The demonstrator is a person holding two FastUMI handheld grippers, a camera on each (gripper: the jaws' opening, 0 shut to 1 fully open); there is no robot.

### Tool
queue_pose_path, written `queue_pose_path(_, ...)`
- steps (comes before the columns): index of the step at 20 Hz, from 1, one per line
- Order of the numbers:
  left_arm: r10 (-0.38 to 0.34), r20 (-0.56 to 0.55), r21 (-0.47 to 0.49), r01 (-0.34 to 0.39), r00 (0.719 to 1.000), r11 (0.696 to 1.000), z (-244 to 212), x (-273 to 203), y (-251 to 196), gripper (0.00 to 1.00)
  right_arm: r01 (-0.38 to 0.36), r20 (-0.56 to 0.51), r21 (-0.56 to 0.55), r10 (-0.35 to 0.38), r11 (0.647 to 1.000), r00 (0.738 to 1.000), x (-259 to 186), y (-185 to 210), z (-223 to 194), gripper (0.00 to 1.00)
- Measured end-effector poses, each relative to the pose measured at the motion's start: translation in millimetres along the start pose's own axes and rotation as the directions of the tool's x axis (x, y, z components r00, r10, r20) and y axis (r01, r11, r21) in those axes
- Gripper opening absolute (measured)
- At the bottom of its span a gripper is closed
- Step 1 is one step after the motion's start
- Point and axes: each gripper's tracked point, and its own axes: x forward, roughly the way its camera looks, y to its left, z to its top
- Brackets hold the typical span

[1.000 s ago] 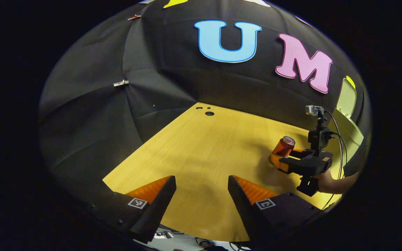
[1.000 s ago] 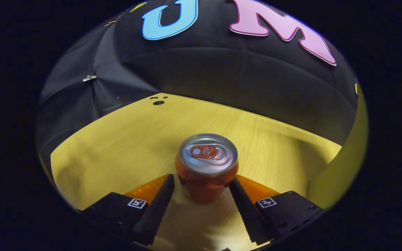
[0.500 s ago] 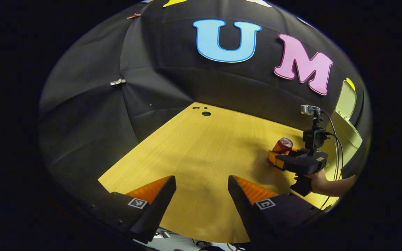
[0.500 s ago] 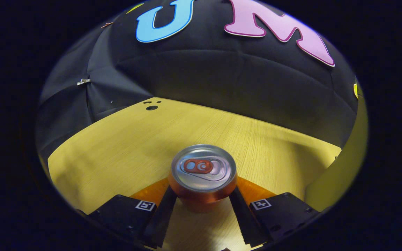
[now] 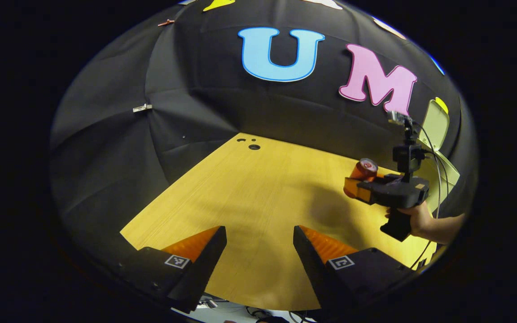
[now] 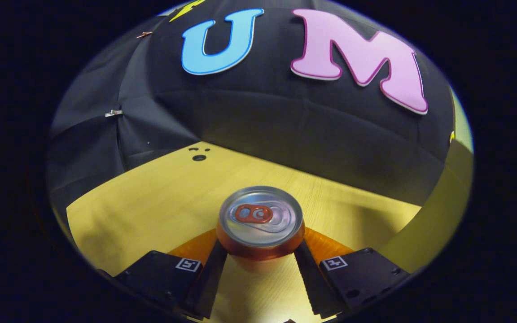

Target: Press the lid of the desktop garbage bin to open it, pick up the crumpled paper on the desktop and throw it into the bin, then pick up the pop can on the desktop and drop it into the bin, and finally close the garbage bin lid.

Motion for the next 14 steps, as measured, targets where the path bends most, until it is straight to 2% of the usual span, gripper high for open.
queue_pose_path(6, -0.099, 0.014, 0.023, 0.098, 0.995, 0.995, 4.1, -1.0, -21.2, 0.96, 0.014, 0.109, 0.003, -0.014, 1.000, 0.994, -56.1, -18.0, 73.3, 0.82)
queue_pose_path(14, -0.196, 0.037, 0.064, 0.193, 0.980, 0.979, 24.9, 6.8, -43.2, 0.96, 0.101, 0.189, 0.032, -0.106, 0.994, 0.976, -119.8, -76.3, 143.8, 0.82)
